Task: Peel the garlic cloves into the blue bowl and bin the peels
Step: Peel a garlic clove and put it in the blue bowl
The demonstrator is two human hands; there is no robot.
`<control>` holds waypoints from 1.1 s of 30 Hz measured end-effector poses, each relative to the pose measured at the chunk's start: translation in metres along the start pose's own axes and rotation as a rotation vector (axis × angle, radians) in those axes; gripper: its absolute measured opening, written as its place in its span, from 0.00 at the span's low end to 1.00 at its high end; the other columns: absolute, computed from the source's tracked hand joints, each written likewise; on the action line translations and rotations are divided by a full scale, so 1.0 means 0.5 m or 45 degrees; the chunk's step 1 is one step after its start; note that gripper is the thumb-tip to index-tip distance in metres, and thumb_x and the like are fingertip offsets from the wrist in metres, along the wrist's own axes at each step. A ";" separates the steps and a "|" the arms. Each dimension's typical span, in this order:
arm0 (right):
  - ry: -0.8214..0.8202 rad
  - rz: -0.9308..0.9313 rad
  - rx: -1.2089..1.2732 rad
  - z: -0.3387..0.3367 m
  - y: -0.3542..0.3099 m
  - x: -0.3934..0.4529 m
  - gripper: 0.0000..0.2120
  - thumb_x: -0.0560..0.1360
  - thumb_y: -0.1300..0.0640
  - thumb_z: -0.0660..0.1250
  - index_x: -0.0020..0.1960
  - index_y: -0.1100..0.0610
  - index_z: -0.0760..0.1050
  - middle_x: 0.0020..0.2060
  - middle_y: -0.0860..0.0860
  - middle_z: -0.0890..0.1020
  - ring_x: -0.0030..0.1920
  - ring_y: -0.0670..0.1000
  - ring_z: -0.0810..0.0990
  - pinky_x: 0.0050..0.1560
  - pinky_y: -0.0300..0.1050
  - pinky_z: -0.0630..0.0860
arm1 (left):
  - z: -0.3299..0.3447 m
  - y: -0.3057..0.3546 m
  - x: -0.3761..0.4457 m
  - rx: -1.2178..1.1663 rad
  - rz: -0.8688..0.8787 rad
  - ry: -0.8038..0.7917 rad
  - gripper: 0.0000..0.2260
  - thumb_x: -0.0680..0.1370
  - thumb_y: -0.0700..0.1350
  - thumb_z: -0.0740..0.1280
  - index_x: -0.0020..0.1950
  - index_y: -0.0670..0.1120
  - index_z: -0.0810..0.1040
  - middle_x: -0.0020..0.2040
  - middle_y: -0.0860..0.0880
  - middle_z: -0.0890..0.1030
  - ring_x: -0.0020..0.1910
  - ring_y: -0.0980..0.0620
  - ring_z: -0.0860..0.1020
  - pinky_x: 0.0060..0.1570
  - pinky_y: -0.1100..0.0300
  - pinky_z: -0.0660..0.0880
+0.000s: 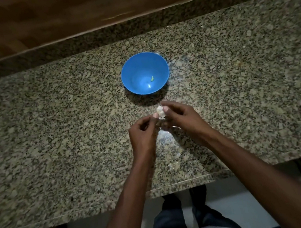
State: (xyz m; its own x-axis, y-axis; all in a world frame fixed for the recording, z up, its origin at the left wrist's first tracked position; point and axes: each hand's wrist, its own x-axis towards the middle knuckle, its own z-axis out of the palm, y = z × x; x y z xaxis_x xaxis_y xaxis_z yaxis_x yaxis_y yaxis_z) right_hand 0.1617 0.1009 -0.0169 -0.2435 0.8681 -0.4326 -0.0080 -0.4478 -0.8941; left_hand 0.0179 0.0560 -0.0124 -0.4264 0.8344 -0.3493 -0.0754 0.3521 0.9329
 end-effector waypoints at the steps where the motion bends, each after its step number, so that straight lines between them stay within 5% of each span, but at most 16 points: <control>1: -0.038 0.014 0.119 0.001 0.010 -0.007 0.15 0.82 0.57 0.70 0.68 0.58 0.80 0.58 0.54 0.87 0.55 0.55 0.88 0.54 0.49 0.85 | -0.001 -0.004 -0.010 0.010 -0.006 0.001 0.05 0.78 0.46 0.76 0.48 0.45 0.86 0.41 0.50 0.88 0.43 0.55 0.86 0.41 0.66 0.79; 4: -0.046 -0.019 0.164 -0.002 0.024 -0.023 0.14 0.80 0.61 0.73 0.64 0.62 0.82 0.56 0.55 0.88 0.57 0.55 0.87 0.54 0.43 0.83 | -0.007 -0.014 -0.039 0.089 0.046 0.001 0.03 0.78 0.46 0.75 0.48 0.47 0.86 0.42 0.52 0.87 0.43 0.56 0.85 0.43 0.61 0.81; 9: -0.146 -0.034 0.039 -0.015 0.023 -0.040 0.15 0.78 0.62 0.74 0.64 0.64 0.82 0.54 0.57 0.88 0.54 0.52 0.87 0.51 0.39 0.83 | -0.028 -0.010 -0.051 0.351 0.329 -0.149 0.16 0.80 0.43 0.73 0.68 0.51 0.80 0.60 0.53 0.82 0.56 0.57 0.81 0.52 0.61 0.81; 13: -0.339 -0.056 -0.141 -0.041 0.012 -0.044 0.15 0.78 0.59 0.74 0.64 0.60 0.84 0.56 0.54 0.88 0.57 0.52 0.87 0.57 0.46 0.84 | -0.045 -0.001 -0.040 0.567 0.461 -0.340 0.08 0.80 0.43 0.73 0.59 0.45 0.86 0.56 0.52 0.82 0.56 0.57 0.81 0.56 0.53 0.82; 20: -0.377 0.111 0.041 -0.059 0.040 -0.047 0.13 0.80 0.61 0.72 0.64 0.61 0.83 0.59 0.55 0.87 0.60 0.55 0.85 0.58 0.45 0.82 | -0.042 -0.035 -0.048 0.344 0.222 -0.136 0.07 0.76 0.44 0.77 0.53 0.45 0.88 0.49 0.51 0.88 0.50 0.54 0.86 0.54 0.52 0.83; 25: -0.364 0.134 -0.091 -0.056 0.056 -0.052 0.13 0.78 0.61 0.75 0.63 0.59 0.84 0.57 0.56 0.87 0.61 0.62 0.84 0.63 0.58 0.82 | -0.031 -0.065 -0.067 0.154 0.023 -0.054 0.08 0.77 0.41 0.77 0.54 0.38 0.86 0.49 0.45 0.88 0.48 0.46 0.87 0.49 0.53 0.85; 33: -0.344 0.101 -0.150 -0.030 0.043 -0.062 0.14 0.78 0.57 0.75 0.61 0.62 0.83 0.53 0.61 0.87 0.57 0.65 0.85 0.60 0.62 0.83 | -0.056 -0.070 -0.062 0.072 -0.031 -0.124 0.06 0.77 0.43 0.76 0.52 0.41 0.87 0.46 0.47 0.88 0.44 0.46 0.87 0.44 0.57 0.84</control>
State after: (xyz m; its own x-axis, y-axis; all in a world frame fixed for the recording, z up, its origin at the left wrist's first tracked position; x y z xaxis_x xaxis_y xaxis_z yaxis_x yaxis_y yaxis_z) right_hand 0.1835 0.0677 -0.0246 -0.4883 0.7356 -0.4695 0.1302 -0.4705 -0.8727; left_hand 0.0087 0.0061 -0.0316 -0.3354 0.8616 -0.3810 -0.0323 0.3936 0.9187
